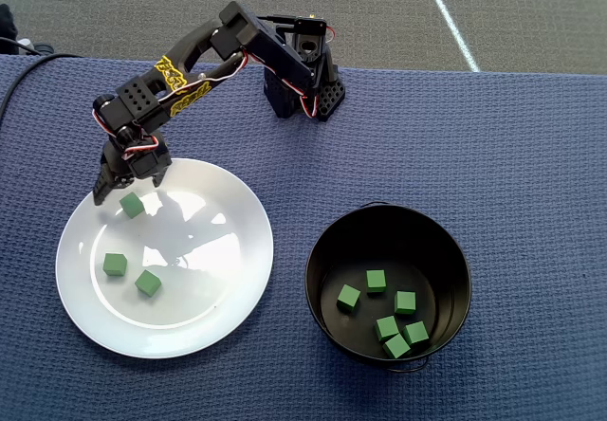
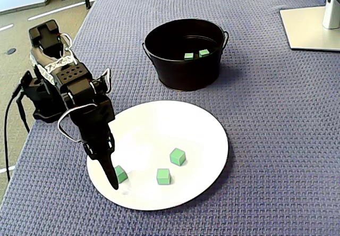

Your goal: Pick up the items on the white plate and put them in the black container.

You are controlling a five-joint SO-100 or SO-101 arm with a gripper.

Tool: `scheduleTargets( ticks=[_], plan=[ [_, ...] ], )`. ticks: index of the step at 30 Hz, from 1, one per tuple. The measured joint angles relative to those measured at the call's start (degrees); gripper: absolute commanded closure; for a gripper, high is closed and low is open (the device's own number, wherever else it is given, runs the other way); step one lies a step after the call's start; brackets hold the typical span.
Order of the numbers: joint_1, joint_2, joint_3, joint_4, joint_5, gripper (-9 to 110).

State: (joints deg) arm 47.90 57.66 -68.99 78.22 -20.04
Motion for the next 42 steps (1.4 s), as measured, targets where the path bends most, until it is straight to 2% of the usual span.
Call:
scheduleTargets(
  ticks=[17, 22, 28, 36, 39, 42],
  plan=[
    [-2.6, -1.3, 0.2, -2.6, 4.5, 88],
    [-2.2, -1.3, -0.3, -3.6, 4.5, 101],
    [-2.2, 0.5, -3.9, -6.1, 4.2, 102],
    [-5.0, 27.1, -5.0, -9.8, 2.0, 102],
    [-11.9, 36.2, 2.1, -11.7, 3.3, 102],
    [-23.1, 43.2, 6.9, -16.3, 6.4, 102]
  ],
)
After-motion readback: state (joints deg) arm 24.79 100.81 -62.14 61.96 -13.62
